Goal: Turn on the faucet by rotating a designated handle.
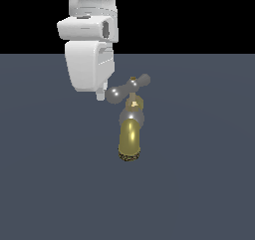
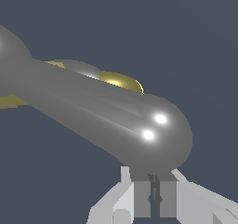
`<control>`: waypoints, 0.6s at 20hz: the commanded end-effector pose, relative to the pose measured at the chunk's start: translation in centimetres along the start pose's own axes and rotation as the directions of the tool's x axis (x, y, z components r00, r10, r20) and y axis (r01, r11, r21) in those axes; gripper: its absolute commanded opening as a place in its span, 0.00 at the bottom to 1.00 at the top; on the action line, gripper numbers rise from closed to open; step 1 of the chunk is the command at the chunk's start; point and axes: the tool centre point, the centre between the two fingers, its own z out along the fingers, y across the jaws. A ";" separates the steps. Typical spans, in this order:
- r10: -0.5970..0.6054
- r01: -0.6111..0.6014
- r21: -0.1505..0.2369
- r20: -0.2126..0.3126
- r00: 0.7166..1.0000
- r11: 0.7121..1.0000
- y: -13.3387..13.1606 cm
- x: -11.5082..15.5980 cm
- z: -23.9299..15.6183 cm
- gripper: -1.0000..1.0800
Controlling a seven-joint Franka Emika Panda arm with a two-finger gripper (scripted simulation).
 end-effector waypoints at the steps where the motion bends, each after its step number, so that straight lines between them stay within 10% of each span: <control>1: 0.021 -0.021 -0.004 -0.001 1.000 1.000 0.7 1.5 0.1 0.00; 12: 0.011 -0.011 -0.002 -0.001 1.000 1.000 1.1 5.7 0.0 0.00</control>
